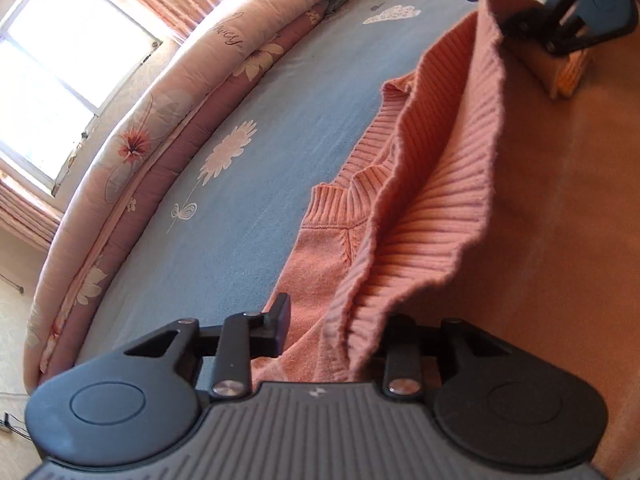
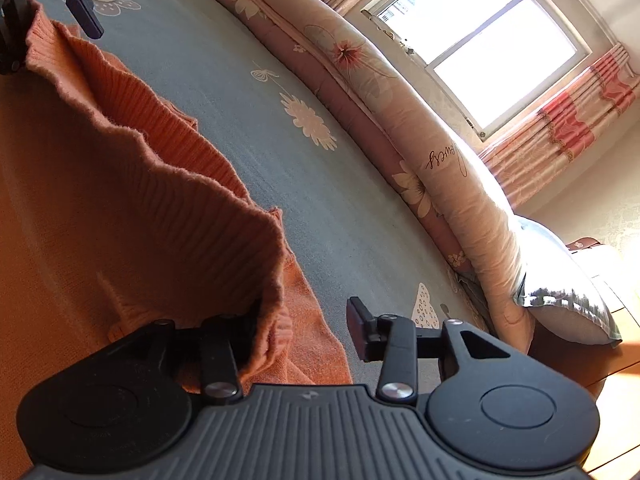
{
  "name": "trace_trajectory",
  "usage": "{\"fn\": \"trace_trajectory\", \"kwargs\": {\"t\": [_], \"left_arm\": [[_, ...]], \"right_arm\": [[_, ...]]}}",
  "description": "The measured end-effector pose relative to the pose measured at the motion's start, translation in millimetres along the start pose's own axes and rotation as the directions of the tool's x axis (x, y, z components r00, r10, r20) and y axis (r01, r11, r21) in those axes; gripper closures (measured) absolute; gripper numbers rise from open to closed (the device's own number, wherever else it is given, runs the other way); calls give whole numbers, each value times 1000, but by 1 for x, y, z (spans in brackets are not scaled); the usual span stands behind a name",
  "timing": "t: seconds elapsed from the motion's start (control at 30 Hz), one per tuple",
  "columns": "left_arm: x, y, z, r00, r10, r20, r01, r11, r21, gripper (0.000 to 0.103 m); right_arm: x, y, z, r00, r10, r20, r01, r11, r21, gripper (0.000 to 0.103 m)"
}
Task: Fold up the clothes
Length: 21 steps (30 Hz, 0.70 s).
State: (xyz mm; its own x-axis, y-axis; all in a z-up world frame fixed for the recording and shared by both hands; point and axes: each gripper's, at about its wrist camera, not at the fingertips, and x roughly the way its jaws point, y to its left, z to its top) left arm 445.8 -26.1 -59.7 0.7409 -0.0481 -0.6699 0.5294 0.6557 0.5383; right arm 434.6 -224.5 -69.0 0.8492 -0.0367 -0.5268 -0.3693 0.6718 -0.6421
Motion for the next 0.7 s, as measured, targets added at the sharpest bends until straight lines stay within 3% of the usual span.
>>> {"fn": "trace_trajectory", "kwargs": {"t": [0.03,0.17,0.27,0.33,0.37,0.47,0.53,0.7], "left_arm": [[-2,10,-1,999,-31,4,32,998,-49,56],[-10,39,-11,989,-140,48,147,966,-214,55],[-8,57,-19,973,-215,79,229,915,-332,55],[6,67,-21,964,-260,54,260,885,-387,51],[13,69,-22,962,-272,16,256,882,-397,41],[19,63,-29,973,-224,-51,189,906,-378,36],[15,58,-30,976,-214,-47,183,912,-367,35],[6,61,-19,980,-199,17,193,924,-331,36]], "right_arm": [[1,-6,1,1000,18,1,-18,1000,18,45],[-1,-21,-1,996,91,11,-91,993,74,41],[-2,-39,-4,981,192,23,-193,972,135,33],[1,-50,-2,961,276,15,-274,946,171,32],[4,-54,-1,949,314,6,-310,933,180,31],[13,-58,3,931,364,-30,-352,917,185,29],[12,-57,4,928,370,-32,-359,916,178,29],[-8,-67,4,902,427,62,-430,873,229,29]]}}
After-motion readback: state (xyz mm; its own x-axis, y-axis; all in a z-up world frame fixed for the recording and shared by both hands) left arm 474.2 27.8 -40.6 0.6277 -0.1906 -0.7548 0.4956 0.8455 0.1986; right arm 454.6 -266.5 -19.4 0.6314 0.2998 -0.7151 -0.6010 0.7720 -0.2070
